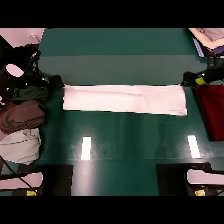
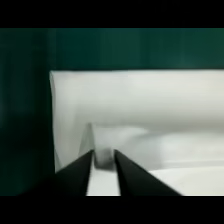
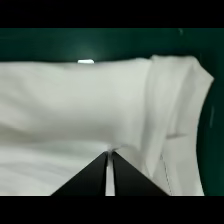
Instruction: Fold the shirts.
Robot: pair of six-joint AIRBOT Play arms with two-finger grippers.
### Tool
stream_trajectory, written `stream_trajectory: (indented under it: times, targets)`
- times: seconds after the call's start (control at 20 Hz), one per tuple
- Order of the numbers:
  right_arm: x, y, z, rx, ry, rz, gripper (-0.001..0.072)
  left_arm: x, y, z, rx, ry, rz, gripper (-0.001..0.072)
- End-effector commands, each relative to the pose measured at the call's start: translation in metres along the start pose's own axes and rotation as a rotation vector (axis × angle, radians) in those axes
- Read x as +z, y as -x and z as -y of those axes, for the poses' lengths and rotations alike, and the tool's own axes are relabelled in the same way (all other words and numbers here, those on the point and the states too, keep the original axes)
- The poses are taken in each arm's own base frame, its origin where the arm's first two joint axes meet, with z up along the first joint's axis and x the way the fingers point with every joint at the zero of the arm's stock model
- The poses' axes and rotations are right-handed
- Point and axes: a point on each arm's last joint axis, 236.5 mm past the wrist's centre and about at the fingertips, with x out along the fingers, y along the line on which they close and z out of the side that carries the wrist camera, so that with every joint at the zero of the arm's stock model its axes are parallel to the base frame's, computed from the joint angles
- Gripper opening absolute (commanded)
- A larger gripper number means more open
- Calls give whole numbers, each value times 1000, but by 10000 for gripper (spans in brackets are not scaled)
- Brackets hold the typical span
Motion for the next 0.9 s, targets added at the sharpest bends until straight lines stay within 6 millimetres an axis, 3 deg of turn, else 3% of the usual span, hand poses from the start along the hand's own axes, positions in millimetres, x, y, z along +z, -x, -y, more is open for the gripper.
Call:
stream_trajectory:
  times: [0.0, 0.05, 0.15, 0.25, 0.3, 0.4, 0.45, 0.55, 0.7, 0.85]
  targets:
    - [39, -35, -24, 126, -68, 54, 464, 34, -12, -12, 16, 130, 131, 557]
    - [45, -38, -31, 179, -97, 45, 499, 38, -10, -9, 7, 131, 141, 551]
    - [42, -36, -29, 214, -89, -3, 499, 32, -6, 1, -12, 106, 89, 550]
    - [24, -28, -16, 223, -57, -71, 499, 10, -3, 11, -38, 58, -19, 549]
    - [13, -24, -8, 232, -57, -112, 499, -1, -2, 15, -57, 51, -67, 495]
    - [-11, -19, 16, 246, -89, -190, 499, -20, 0, 21, -81, 8, -144, 64]
    - [-21, -18, 29, 250, -122, -214, 499, -26, 1, 22, -90, -9, -170, 24]
    - [-39, -20, 57, 252, -190, -236, 646, -33, 3, 26, -107, -2, -200, 24]
    - [-59, -29, 91, 244, -276, -233, 647, -36, 4, 33, -132, 12, -213, 24]
    - [-71, -37, 106, 248, -237, -220, 645, -36, 4, 34, -138, 18, -213, 24]
